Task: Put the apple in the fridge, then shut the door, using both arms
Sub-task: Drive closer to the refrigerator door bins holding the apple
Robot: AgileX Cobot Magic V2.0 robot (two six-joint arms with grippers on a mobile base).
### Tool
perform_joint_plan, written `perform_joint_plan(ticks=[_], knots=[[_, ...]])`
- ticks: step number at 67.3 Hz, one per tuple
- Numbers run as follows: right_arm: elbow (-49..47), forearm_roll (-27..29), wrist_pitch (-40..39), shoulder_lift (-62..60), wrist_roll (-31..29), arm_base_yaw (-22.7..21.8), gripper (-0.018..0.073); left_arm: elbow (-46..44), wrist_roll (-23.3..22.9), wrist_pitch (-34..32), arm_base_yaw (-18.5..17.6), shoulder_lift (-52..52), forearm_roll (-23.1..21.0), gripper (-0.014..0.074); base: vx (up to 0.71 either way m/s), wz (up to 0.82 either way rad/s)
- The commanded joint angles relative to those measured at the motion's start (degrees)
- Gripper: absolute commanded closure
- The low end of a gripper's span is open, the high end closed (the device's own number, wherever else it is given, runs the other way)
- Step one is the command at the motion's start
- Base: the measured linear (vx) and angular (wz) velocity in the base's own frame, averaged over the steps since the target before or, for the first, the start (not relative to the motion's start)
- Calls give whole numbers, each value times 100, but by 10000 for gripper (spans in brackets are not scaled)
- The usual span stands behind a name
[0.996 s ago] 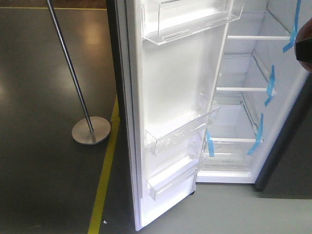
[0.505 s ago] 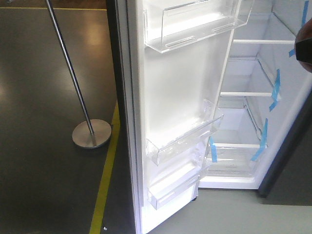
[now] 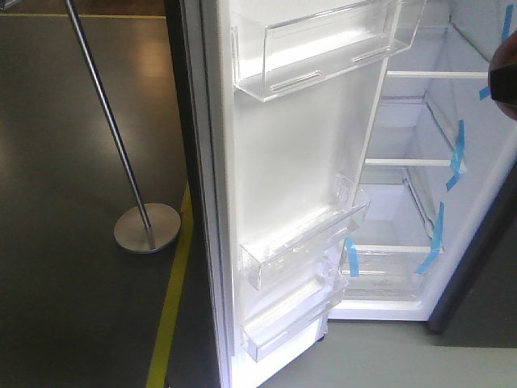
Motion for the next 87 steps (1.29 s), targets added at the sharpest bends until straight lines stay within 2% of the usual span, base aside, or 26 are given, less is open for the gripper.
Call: perform_joint_plan(ticks=[1,87], knots=[[-128,30,-445,-58,-40,-16,410,-108,-12,-392,-29,-89,-18,603,6,-3],[-128,30,-445,-58,-40,-16,410,-108,-12,-392,-29,-89,-18,603,5,-3]])
